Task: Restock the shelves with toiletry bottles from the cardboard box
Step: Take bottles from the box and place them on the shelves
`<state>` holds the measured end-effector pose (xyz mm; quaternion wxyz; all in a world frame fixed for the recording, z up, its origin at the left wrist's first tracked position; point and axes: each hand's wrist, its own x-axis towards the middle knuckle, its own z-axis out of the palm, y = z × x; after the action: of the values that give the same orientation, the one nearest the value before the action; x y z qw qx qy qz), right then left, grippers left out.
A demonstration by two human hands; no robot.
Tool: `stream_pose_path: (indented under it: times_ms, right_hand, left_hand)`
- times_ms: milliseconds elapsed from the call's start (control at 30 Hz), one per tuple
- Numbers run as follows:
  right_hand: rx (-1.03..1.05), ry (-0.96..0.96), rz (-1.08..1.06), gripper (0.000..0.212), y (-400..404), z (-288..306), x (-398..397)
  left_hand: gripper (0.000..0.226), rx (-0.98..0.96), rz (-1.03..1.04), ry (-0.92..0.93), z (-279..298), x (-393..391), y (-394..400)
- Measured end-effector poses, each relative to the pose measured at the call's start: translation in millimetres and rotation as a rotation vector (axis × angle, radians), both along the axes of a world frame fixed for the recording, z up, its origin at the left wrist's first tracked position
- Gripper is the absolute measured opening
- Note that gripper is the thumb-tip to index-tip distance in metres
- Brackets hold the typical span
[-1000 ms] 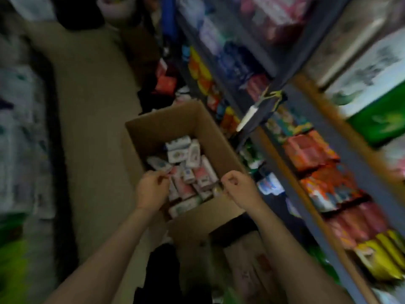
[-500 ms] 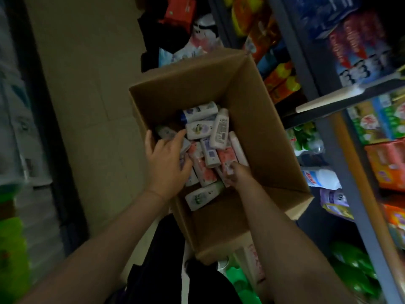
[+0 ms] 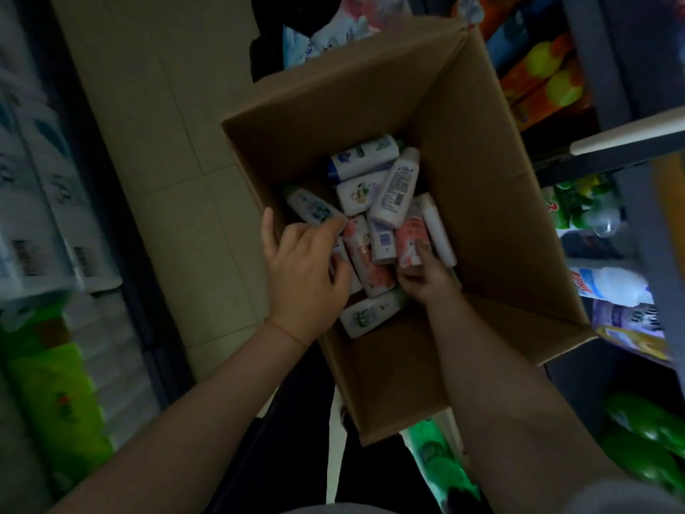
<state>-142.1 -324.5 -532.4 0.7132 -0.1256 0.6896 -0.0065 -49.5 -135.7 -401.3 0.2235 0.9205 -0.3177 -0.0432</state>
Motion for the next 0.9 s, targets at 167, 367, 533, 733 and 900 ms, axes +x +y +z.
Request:
stream_pose_path:
  times_ms: [167,367,533,733,900]
  right_hand:
    - [0.083,-0.158,0.122,0.032,3.1,39.6,27.0]
    - [0.1,-0.262,0.173,0.033,17.0,137.9,-1.3]
    - [-0.324,-0.396,0.482,0.054,54.4,232.2,-63.6]
    - [-0.846,-0.571,0.532,0.025,62.0,355.9,-166.3]
    - [-1.017,-0.555,0.491,0.04,43.9,429.1,-254.8]
  left_hand:
    - [0.031,0.091,-0.017,-0.013,1.1,1.8,6.9]
    - [0.029,0.274,0.082,0.263,32.9,-0.3,-7.1]
    - [0.044,-0.469,0.359,1.126,124.5,-44.7,-48.3]
    - [0.069,-0.913,0.154,1.352,239.4,-116.2,-67.6]
    - [0.04,-0.926,-0.189,1.653,321.9,-208.0,-92.1]
